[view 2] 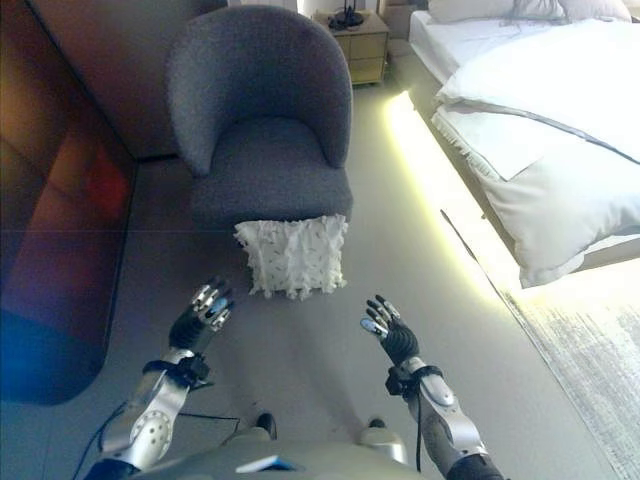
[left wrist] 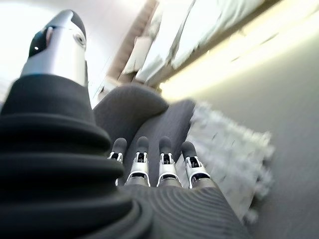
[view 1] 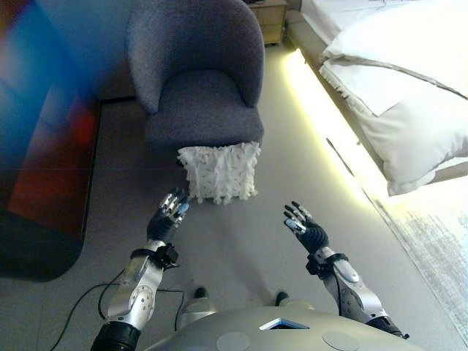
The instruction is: Pick up the cushion and take it to the sofa
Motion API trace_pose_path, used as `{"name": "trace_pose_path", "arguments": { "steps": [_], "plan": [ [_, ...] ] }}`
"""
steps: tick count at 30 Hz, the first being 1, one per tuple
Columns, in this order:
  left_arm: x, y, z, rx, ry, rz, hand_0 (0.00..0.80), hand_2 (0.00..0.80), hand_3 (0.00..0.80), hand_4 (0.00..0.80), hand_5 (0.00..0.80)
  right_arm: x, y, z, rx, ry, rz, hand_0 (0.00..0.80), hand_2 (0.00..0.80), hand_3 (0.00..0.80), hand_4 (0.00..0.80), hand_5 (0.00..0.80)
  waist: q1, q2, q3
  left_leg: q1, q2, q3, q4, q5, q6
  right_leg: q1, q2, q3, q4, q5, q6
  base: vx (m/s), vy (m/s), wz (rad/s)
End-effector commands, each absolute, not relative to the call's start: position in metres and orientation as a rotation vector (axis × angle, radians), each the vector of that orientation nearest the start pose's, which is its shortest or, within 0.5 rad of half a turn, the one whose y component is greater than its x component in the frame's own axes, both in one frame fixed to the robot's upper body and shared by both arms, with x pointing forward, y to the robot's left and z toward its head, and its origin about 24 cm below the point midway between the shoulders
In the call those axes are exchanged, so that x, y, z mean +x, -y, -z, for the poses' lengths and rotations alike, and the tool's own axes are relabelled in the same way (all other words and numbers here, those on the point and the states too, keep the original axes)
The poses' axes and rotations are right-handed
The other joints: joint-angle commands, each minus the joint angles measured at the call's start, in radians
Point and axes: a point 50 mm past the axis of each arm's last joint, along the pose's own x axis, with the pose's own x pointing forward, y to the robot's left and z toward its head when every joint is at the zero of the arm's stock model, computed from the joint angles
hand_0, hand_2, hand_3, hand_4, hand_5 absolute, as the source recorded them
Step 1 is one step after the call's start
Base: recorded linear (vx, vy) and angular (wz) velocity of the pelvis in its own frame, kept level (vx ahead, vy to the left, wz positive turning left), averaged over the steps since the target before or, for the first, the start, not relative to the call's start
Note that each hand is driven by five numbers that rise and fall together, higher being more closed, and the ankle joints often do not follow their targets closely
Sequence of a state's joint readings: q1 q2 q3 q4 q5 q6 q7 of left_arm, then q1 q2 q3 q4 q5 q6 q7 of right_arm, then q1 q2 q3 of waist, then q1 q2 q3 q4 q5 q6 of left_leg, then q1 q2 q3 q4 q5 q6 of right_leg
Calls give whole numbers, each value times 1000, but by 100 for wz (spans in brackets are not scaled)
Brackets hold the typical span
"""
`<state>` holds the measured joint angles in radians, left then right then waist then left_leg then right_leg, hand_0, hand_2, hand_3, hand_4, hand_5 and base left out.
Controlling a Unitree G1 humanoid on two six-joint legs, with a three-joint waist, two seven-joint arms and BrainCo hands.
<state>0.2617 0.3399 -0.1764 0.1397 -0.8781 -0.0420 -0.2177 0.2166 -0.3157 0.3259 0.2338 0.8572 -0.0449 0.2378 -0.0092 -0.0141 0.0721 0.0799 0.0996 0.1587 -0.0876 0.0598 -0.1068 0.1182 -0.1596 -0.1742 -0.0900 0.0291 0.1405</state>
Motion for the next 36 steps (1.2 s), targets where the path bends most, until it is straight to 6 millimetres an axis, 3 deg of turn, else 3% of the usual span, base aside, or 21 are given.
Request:
{"name": "trace_pose_path", "arguments": {
  "steps": [1,7,11,13,16,29,32,36],
  "plan": [
    [200,-178,8,-758,-206,312,0,0,0,0,0,197,132,22,871,-267,-436,0,0,0,0,0,11,-12,25,15,-70,41,0,-79,91,-33,58,-34,5,4,-29,0,0,0],
    [191,-160,10,-1044,-195,451,0,0,0,0,0,189,119,20,1152,-221,-557,0,0,0,0,0,10,-7,18,13,-69,48,0,-81,90,-39,57,-35,6,3,-26,0,0,0],
    [185,-147,12,-1288,-166,538,0,0,0,0,0,186,109,16,1369,-185,-647,0,0,0,0,0,7,-4,13,13,-67,57,0,-84,90,-43,56,-33,7,4,-24,0,0,0],
    [180,-137,13,-1501,-132,585,0,0,0,0,0,184,103,13,1554,-169,-667,0,0,0,0,0,4,-3,10,20,-66,63,0,-90,90,-37,55,-32,7,1,-22,0,0,0],
    [176,-131,16,-1658,-86,590,0,0,0,0,0,183,99,13,1650,-163,-667,0,0,0,0,0,0,-1,3,22,-64,69,0,-96,89,-38,54,-29,7,0,-20,0,0,0],
    [172,-127,19,-1661,-99,585,0,0,0,0,0,173,93,15,1656,-195,-682,0,0,0,0,0,-1,-4,-12,22,-67,70,0,-98,89,-37,56,-18,3,1,-24,0,0,0],
    [175,-134,24,-1485,-140,510,0,0,0,0,0,174,97,20,1552,-222,-628,0,0,0,0,0,-1,-5,-8,27,-67,67,0,-99,89,-32,56,-19,3,1,-23,0,0,0],
    [187,-170,28,-997,-217,290,0,0,0,0,0,179,112,30,1195,-285,-484,0,0,0,0,0,1,-5,-11,16,-69,57,0,-87,88,-40,59,-20,3,6,-27,0,0,0]
  ]
}}
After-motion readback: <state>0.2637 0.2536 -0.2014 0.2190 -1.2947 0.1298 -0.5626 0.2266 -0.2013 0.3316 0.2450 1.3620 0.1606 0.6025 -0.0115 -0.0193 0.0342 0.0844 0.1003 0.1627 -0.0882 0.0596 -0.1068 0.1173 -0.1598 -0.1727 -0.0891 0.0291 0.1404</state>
